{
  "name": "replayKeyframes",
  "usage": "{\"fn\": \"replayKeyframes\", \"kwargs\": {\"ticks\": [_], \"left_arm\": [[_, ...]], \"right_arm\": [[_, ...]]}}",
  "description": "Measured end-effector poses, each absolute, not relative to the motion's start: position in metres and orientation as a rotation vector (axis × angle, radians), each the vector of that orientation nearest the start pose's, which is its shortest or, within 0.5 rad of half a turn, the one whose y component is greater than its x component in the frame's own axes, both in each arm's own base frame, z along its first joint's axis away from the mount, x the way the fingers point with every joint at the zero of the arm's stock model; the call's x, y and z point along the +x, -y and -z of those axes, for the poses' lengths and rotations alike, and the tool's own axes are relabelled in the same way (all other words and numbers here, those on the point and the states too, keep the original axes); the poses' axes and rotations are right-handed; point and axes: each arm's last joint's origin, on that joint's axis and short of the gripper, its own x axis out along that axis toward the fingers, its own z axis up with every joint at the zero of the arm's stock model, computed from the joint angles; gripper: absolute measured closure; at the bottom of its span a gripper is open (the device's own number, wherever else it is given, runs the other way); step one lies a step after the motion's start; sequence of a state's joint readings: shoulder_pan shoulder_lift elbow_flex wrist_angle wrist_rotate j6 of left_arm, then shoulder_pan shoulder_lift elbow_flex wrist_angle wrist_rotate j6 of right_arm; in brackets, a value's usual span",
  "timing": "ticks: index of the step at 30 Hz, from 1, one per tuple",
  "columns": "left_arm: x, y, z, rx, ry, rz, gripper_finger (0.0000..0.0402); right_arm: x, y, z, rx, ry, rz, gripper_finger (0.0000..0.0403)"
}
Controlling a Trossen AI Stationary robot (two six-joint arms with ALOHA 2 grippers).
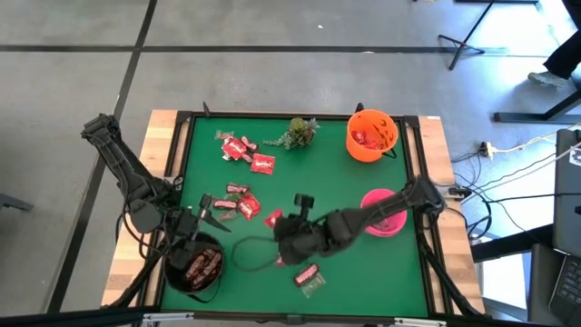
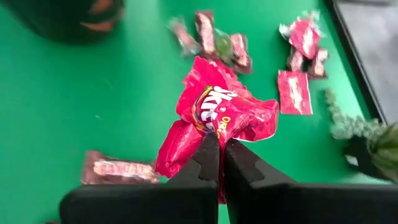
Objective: Sort candy
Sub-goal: Put the red candy into the orange bucket
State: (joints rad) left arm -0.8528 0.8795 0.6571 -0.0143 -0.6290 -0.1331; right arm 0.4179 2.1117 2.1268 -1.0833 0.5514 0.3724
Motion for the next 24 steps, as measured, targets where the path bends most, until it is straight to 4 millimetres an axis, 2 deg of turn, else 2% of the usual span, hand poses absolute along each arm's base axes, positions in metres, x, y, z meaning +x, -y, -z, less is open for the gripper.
{"fn": "replayKeyframes", "kwargs": {"ticks": [6, 11, 14, 17, 21, 24], "left_arm": [[0.140, 0.134, -0.289, -0.007, -0.196, 0.189, 0.0214], [0.142, 0.134, -0.287, 0.000, -0.198, 0.136, 0.0214], [0.143, 0.135, -0.286, 0.001, -0.201, 0.126, 0.0214], [0.144, 0.135, -0.285, -0.003, -0.200, 0.107, 0.0214], [0.145, 0.135, -0.284, 0.000, -0.199, 0.070, 0.0214], [0.145, 0.134, -0.284, 0.001, -0.194, 0.043, 0.0214]], "right_arm": [[0.414, -0.118, -0.304, -0.028, -0.835, 0.182, 0.0402], [0.386, -0.073, -0.296, 0.075, -0.754, 0.173, 0.0402], [0.354, -0.039, -0.295, 0.125, -0.709, 0.255, 0.0402], [0.313, -0.006, -0.298, 0.190, -0.674, 0.383, 0.0402], [0.257, 0.035, -0.305, 0.280, -0.601, 0.647, 0.0402], [0.222, 0.058, -0.307, 0.311, -0.576, 0.855, 0.0402]]}}
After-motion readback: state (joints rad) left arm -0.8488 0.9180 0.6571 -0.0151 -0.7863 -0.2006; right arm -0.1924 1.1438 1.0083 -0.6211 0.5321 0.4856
